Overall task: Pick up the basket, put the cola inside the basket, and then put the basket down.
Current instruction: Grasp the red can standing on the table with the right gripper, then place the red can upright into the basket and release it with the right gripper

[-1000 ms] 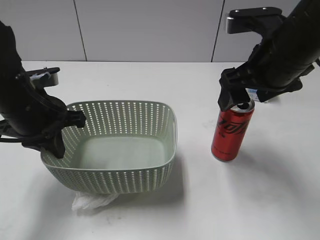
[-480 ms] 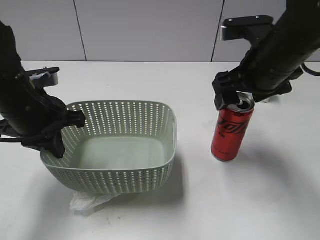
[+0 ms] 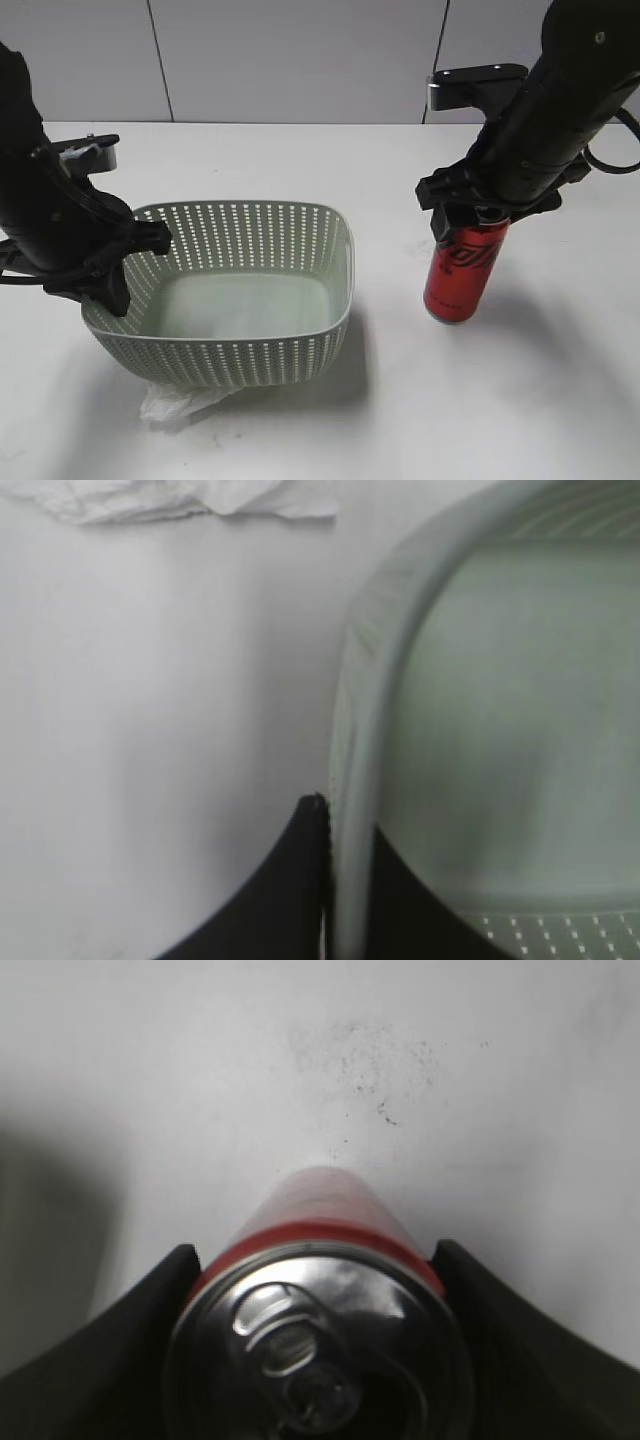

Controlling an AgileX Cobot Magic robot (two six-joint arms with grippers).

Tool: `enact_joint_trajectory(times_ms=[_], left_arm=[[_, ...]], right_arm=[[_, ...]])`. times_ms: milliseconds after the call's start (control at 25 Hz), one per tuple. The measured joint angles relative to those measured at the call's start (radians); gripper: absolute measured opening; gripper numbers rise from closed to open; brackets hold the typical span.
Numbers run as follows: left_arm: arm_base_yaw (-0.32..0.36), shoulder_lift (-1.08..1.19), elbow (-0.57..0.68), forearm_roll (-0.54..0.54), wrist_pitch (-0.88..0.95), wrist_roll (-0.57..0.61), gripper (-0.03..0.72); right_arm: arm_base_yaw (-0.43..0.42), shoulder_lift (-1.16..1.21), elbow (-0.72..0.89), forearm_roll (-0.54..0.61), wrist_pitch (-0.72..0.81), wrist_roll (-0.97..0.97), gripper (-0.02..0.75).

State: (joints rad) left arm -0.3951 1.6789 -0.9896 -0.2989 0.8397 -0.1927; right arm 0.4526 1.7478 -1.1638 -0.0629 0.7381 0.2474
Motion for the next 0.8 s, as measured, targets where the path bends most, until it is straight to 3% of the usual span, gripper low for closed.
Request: enact_joint_trajectory(times_ms=[280,560,800], left_arm=[[0.0,0.0,-0.041,0.0,0.031,0.0,-0.003],[-0.006,0.022,-0.125,-0.01,0.042,0.0,-0.003],[-0.066,0.088,-0.178,-0.01,0.061,0.001,-0.003]], right_arm=[[-0.001,-0.033,-0.031,-0.012,0.058,-0.006,0.498],[0.013,-0.183,-0.28,0.034,0.214,-0.13,0.498],[0.129,-0.193,-0.473,0.038,0.327,-0.183,0.498]])
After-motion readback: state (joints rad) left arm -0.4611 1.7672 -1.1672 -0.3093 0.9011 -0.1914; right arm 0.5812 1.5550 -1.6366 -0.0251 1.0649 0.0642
